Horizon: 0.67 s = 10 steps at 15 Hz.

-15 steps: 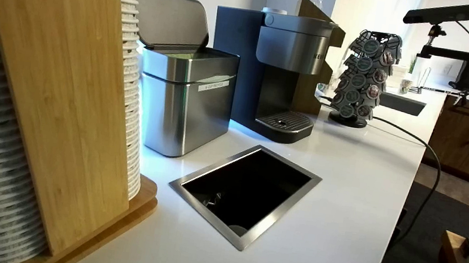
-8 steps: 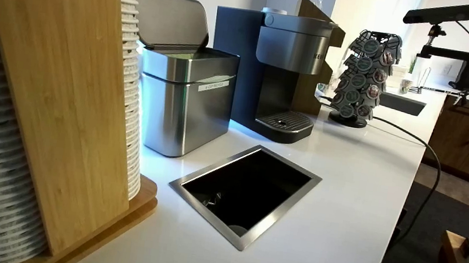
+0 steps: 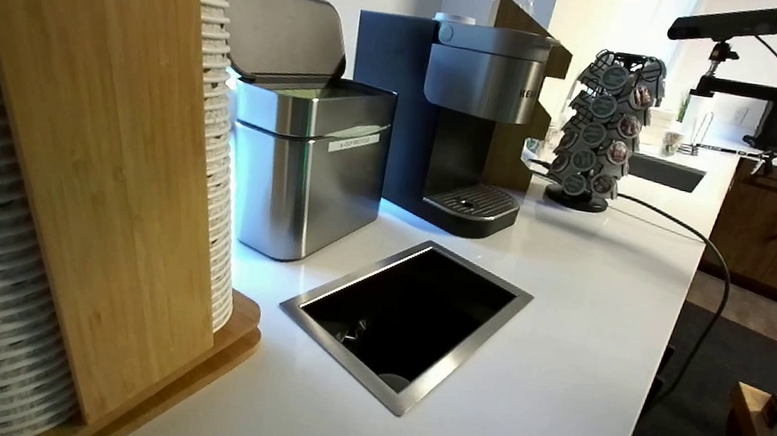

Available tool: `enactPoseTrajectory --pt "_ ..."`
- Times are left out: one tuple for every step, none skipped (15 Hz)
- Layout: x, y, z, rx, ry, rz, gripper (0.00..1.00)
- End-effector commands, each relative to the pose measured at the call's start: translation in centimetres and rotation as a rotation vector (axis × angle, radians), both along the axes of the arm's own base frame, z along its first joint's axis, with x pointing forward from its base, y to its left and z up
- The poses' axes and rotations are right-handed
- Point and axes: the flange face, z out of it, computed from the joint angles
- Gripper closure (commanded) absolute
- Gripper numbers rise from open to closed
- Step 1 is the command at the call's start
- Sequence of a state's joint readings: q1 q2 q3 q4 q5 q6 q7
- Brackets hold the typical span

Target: Rotate the coffee cup holder.

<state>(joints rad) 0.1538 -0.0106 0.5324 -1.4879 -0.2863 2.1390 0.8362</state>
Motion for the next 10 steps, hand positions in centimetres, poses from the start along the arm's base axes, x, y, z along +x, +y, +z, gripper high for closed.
enactPoseTrajectory --pt "0.9 0.5 0.4 -0.005 -0.023 -0.004 0.00" --pt "1.6 0.9 0.6 -0.004 -0.036 -0.005 0.00" --pt "2.2 1.2 0.6 -0.001 -0.041 -0.003 0.00" --pt "2.5 1.4 0.6 0.002 -0.043 -0.001 0.00" --pt "1.8 1.1 -0.5 -0.024 -0.006 0.007 0.00" --pt "1.8 0.8 -1.8 -0.044 0.015 0.000 0.05" --pt "2.5 0.8 -2.5 -0.058 -0.001 0.000 0.27" --pt "3.0 0.8 -2.9 -0.061 0.004 -0.006 0.30" --pt "3.5 0.9 -3.3 -0.069 -0.013 0.005 0.32" --pt "4.0 1.0 -3.5 -0.076 -0.016 0.008 0.40"
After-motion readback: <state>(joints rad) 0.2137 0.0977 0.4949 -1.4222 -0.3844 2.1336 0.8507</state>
